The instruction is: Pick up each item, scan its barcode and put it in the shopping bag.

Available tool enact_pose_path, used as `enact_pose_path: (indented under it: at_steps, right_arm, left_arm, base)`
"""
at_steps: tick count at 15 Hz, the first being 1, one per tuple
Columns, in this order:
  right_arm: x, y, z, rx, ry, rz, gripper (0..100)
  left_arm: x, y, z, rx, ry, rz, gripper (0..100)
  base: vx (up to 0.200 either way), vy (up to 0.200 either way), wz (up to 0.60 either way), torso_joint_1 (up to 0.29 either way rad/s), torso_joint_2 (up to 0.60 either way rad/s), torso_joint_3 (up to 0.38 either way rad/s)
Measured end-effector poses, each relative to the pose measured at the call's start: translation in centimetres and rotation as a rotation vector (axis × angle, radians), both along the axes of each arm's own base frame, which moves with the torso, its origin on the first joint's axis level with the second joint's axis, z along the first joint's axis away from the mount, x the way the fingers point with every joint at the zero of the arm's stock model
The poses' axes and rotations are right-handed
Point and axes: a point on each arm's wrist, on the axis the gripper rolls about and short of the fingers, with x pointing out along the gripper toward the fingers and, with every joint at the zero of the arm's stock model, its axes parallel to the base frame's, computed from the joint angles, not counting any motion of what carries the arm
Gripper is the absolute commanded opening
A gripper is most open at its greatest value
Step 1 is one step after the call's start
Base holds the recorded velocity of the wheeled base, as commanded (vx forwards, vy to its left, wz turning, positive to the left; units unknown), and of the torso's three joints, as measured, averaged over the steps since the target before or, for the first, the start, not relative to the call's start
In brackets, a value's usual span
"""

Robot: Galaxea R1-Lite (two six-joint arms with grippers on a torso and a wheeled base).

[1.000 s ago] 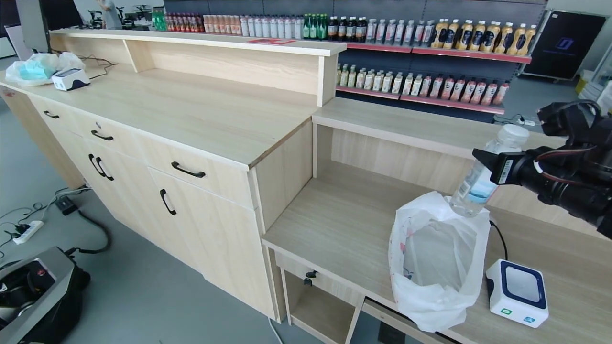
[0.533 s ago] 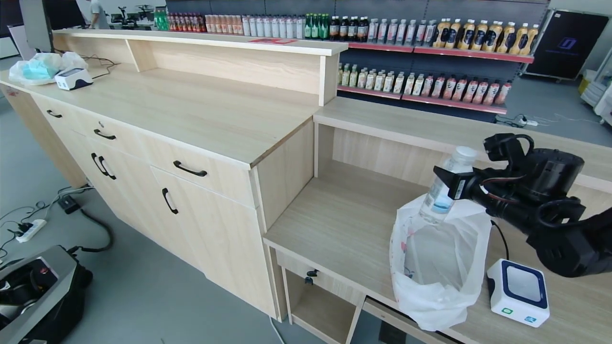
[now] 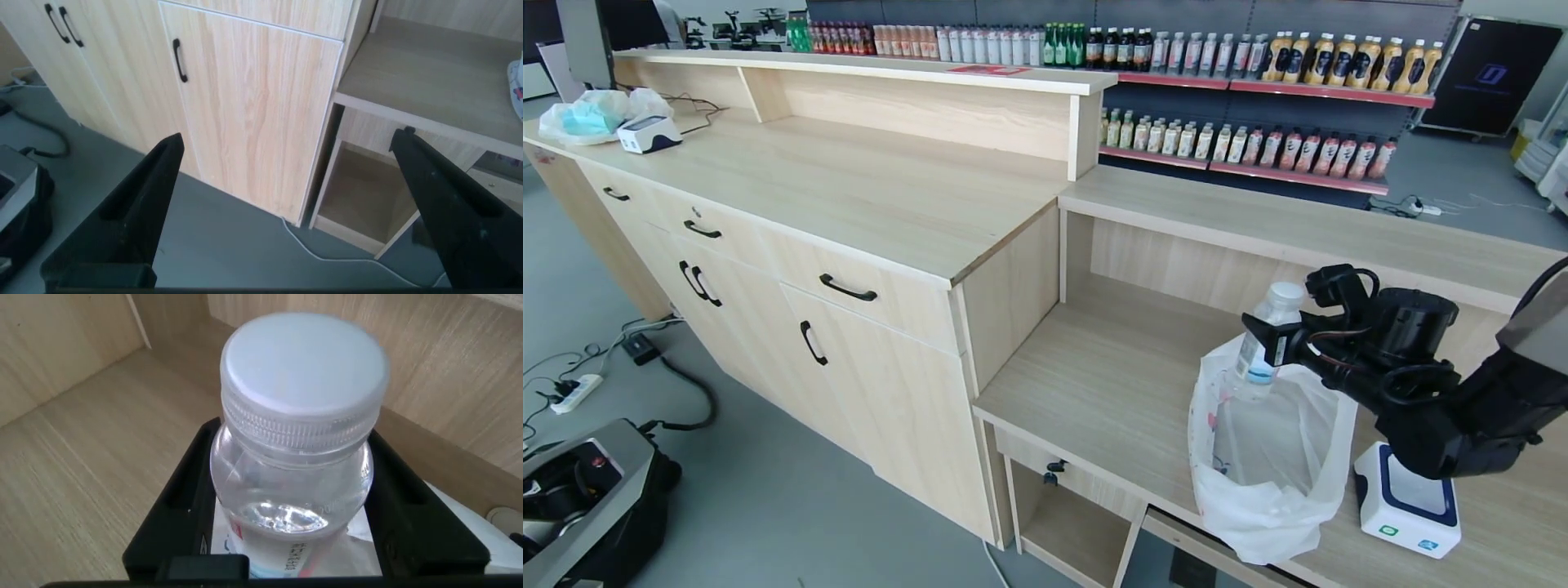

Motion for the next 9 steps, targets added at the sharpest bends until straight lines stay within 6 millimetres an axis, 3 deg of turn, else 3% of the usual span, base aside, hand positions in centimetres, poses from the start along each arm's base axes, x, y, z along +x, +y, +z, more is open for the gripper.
enact_pose_path:
  at_steps: [9]
  right_arm:
    - [2.1,-0.2,-3.8,-0.038,0.033,-0.004,0]
  left_arm:
    - [0.0,0.0,0.0,0.000,0.000,0.000,100]
  base:
    - [0.000,0.000,0.00,0.000,0.00,0.000]
